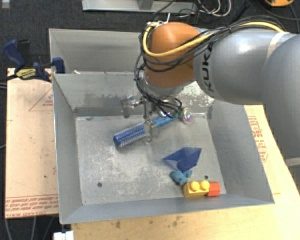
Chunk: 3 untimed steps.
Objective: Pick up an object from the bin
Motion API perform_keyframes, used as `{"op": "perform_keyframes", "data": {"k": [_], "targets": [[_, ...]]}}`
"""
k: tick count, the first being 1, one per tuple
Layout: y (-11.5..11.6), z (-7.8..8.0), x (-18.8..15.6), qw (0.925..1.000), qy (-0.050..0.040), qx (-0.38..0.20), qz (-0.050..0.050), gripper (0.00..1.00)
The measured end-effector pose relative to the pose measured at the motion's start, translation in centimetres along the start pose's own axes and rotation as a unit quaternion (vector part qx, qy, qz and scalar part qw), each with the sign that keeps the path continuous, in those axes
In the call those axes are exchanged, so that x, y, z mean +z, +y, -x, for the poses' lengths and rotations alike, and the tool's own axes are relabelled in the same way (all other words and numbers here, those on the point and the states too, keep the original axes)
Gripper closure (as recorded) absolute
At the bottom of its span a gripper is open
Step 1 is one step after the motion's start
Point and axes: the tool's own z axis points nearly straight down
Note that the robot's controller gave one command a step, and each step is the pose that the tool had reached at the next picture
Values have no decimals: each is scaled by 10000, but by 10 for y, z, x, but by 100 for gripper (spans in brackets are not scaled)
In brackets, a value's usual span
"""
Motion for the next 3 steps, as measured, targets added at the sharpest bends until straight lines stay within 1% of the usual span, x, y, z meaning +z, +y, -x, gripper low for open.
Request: {"op": "perform_keyframes", "data": {"k": [1, 2, 3], "targets": [[33, -24, -105, 9999, -20, -149, -3, 0], [-28, -26, -122, 9649, 8, -2626, -1, 0], [30, -47, 9, 8651, 30, -5016, 48, 0]]}}
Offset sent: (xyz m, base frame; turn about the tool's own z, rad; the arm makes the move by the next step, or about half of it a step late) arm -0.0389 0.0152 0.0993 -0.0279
